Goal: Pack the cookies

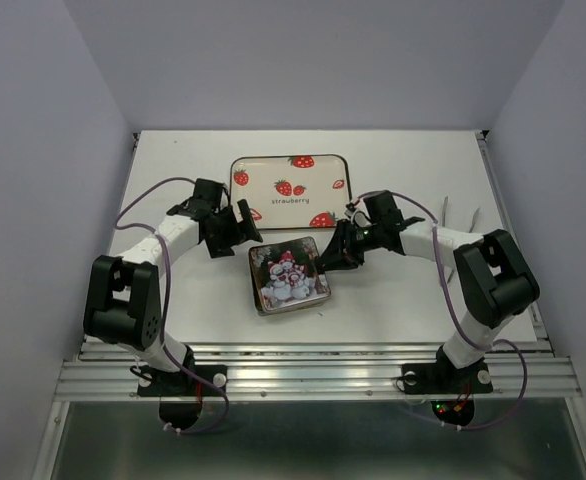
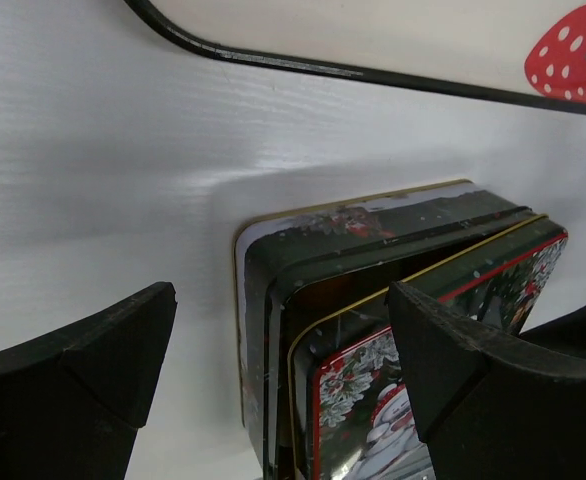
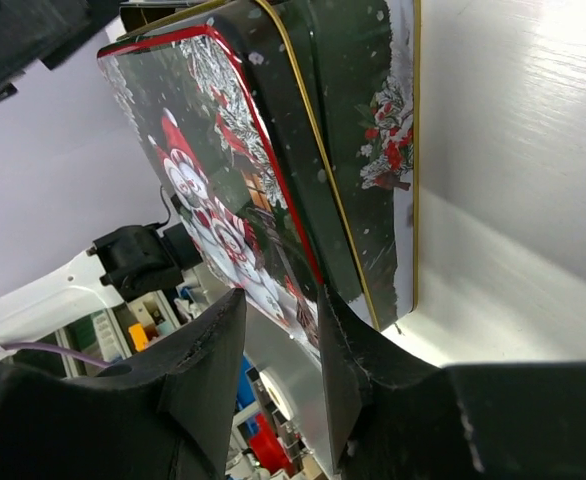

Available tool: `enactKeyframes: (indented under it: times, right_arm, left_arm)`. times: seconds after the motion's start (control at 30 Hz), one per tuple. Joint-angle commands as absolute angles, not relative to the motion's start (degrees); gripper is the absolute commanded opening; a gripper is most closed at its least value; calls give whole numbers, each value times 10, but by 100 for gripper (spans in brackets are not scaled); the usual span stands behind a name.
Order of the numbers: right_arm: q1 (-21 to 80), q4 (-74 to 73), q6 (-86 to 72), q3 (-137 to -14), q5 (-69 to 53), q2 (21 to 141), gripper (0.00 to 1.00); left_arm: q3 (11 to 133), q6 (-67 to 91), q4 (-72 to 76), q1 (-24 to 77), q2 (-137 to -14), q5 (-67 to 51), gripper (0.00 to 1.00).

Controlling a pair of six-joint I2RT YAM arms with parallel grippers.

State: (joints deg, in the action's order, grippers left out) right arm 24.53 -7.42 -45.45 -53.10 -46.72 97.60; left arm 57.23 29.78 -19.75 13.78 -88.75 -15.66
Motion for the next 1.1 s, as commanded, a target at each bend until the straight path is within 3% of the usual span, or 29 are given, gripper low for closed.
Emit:
enactKeyframes:
  times: [0.0,0.33,0.47,1.07]
  right_arm:
    - [258,-101,-452,-559,-440,971,41]
    - [258,-268,-400,-600,-327,947,51]
    - [279,-306,-374,-607,-338,926,55]
    - [347,-330,-336,-629,-334,954,63]
  left_arm:
    - [546,307,-181,140,-847,-186,99]
    - [506,337,-148,150,-826,-226,98]
    - [490,345,-171,157,-795,-229,98]
    - [423,352,-202,166,-728,-208,98]
